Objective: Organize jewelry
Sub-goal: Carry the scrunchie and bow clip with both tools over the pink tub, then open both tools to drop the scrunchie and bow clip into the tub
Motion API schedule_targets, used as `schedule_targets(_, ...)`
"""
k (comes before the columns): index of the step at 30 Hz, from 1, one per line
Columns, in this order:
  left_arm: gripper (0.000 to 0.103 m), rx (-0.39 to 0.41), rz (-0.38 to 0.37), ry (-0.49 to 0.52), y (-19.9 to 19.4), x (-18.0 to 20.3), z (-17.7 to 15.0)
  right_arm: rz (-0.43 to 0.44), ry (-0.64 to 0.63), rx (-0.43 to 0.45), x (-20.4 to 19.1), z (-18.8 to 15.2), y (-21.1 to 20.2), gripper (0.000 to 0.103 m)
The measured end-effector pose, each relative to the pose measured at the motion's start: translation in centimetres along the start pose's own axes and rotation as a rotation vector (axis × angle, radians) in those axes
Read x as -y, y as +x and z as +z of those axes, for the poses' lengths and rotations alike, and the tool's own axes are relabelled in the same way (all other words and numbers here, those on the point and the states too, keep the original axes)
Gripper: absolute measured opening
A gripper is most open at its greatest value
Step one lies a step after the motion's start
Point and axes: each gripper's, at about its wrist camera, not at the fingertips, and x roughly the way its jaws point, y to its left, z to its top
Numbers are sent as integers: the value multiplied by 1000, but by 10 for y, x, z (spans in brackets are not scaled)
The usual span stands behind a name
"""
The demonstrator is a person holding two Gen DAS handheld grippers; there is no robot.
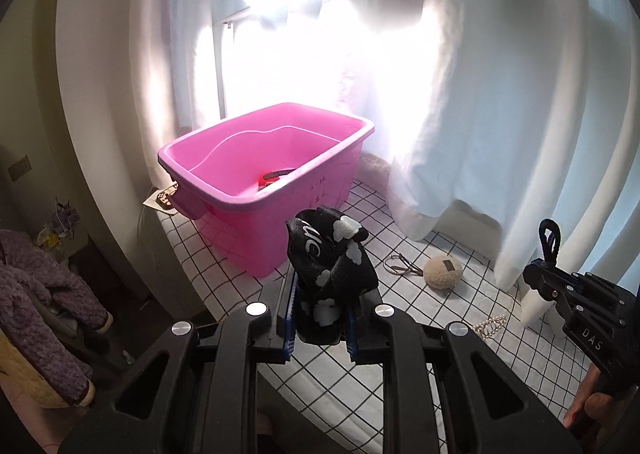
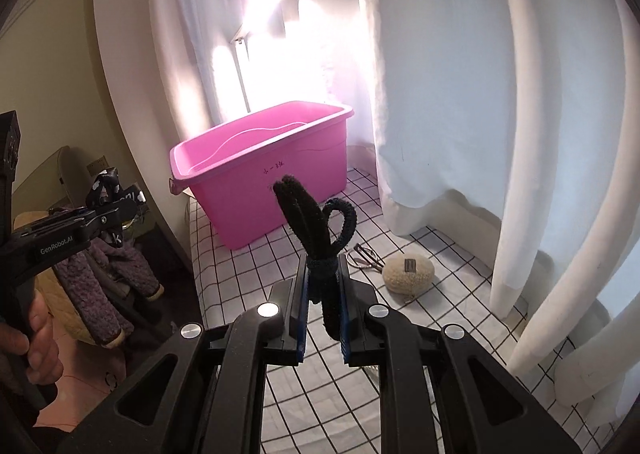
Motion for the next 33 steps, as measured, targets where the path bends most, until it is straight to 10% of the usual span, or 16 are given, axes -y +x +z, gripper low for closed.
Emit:
schedule_targets(14,20,-20,-97,84,137,-146,140,10,161,28,-85,156,180,13)
schedule_targets(33,22,-347,-208,54,274,-181,153,-45,149,-377,-83,218,371,13)
